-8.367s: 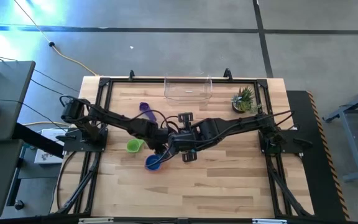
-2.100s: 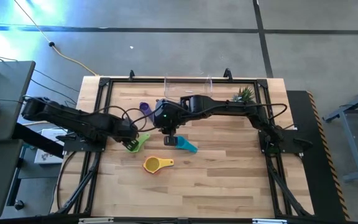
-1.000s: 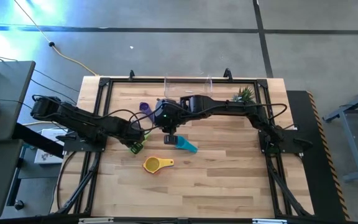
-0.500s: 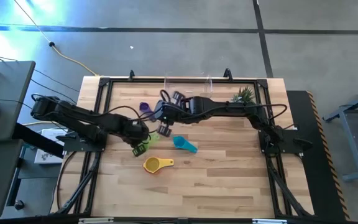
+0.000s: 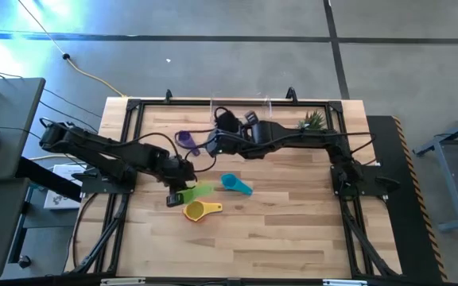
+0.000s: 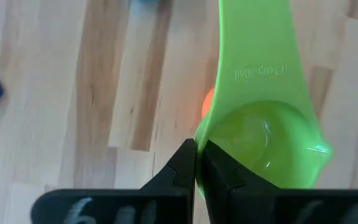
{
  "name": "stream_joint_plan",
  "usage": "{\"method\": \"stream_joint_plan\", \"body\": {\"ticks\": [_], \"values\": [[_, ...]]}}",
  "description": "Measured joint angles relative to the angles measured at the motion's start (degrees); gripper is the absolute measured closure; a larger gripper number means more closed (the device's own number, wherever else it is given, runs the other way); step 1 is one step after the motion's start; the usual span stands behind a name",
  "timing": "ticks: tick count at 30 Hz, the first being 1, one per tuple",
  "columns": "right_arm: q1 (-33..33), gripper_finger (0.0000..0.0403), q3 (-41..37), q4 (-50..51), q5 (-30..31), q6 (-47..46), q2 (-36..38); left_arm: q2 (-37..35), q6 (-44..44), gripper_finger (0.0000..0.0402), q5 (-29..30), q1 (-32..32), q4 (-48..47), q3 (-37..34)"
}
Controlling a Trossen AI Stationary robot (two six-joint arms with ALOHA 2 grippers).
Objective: Nest measuring cups in basket
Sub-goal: Stack the green measuring cup on top of the yellow measuring cup
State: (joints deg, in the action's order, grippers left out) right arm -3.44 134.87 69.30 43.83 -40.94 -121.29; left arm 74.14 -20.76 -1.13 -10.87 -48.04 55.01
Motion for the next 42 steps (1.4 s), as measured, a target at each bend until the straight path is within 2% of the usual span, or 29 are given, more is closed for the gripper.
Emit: {"method": "stream_joint_plan", "body": {"ticks": [9,19,31,42], "values": [[-0.1,0.0336,0.0,1.9,0.5,-8.0,0.6,0.0,-0.3,0.0397,-0.1,-2.5,2.1,1.8],[-0.1,0.0336,0.0,2.4,0.0,-13.0,0.3,1.9,-1.6,0.0397,0.0,-5.5,5.8,1.8],[-0.3,0.0336,0.0,2.9,-2.3,-13.1,0.3,9.4,-1.7,0.0396,0.2,-7.9,7.0,1.8],[-1.1,0.0336,0.0,3.6,-2.3,-13.1,0.3,12.5,-1.6,0.0392,0.7,-8.4,8.8,1.8]]}}
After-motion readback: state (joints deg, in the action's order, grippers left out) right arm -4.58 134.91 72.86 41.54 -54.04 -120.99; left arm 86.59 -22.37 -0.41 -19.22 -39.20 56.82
